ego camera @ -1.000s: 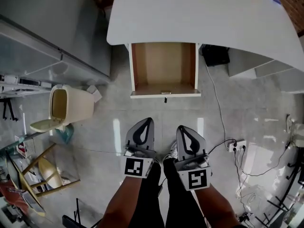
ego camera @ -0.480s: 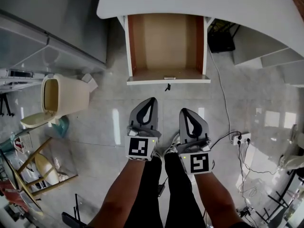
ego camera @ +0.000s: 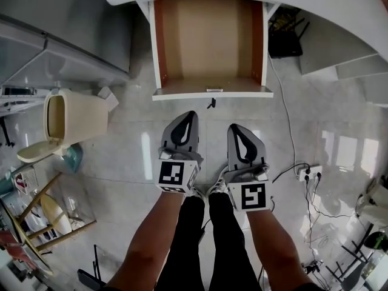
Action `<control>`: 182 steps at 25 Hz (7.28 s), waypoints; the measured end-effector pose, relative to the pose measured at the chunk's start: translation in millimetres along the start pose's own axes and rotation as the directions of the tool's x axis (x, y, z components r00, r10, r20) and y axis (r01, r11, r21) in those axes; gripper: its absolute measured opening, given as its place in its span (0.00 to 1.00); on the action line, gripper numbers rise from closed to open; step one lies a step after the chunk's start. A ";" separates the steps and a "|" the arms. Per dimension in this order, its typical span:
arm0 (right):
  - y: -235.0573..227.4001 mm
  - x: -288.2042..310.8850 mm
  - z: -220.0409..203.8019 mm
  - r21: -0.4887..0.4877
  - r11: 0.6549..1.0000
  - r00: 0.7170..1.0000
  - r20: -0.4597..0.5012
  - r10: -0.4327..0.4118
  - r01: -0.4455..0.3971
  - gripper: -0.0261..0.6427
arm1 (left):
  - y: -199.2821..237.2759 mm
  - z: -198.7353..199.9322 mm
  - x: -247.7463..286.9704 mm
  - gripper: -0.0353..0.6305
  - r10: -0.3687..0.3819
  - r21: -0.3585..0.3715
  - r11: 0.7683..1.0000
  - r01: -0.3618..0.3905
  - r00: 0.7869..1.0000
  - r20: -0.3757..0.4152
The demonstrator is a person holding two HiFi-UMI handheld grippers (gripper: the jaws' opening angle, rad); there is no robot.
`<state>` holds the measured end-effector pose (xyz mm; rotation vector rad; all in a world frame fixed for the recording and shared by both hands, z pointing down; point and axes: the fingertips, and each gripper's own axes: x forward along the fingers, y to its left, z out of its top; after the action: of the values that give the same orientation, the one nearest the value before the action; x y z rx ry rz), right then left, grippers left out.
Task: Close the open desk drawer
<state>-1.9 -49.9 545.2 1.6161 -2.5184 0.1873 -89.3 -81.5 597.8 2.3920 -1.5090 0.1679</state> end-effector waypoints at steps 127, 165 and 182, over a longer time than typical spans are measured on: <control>-51.4 65.2 51.2 0.026 0.999 0.999 0.040 0.024 -0.025 0.08 | 17.2 63.2 125.1 0.10 -0.264 -0.858 0.312 0.408 0.905 0.334; -83.1 130.8 66.1 0.029 0.998 0.997 0.045 0.056 -0.058 0.08 | 56.5 99.3 206.7 0.10 -0.191 -0.867 0.326 0.377 0.924 0.330; -94.4 131.7 56.0 0.042 0.998 0.999 0.027 0.034 -0.035 0.08 | 62.3 109.0 224.0 0.10 -0.137 -0.877 0.278 0.392 0.920 0.368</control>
<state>26.8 -216.7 517.4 1.6018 -2.5802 0.2269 -53.7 -333.6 565.0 1.5734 -0.7749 -0.8866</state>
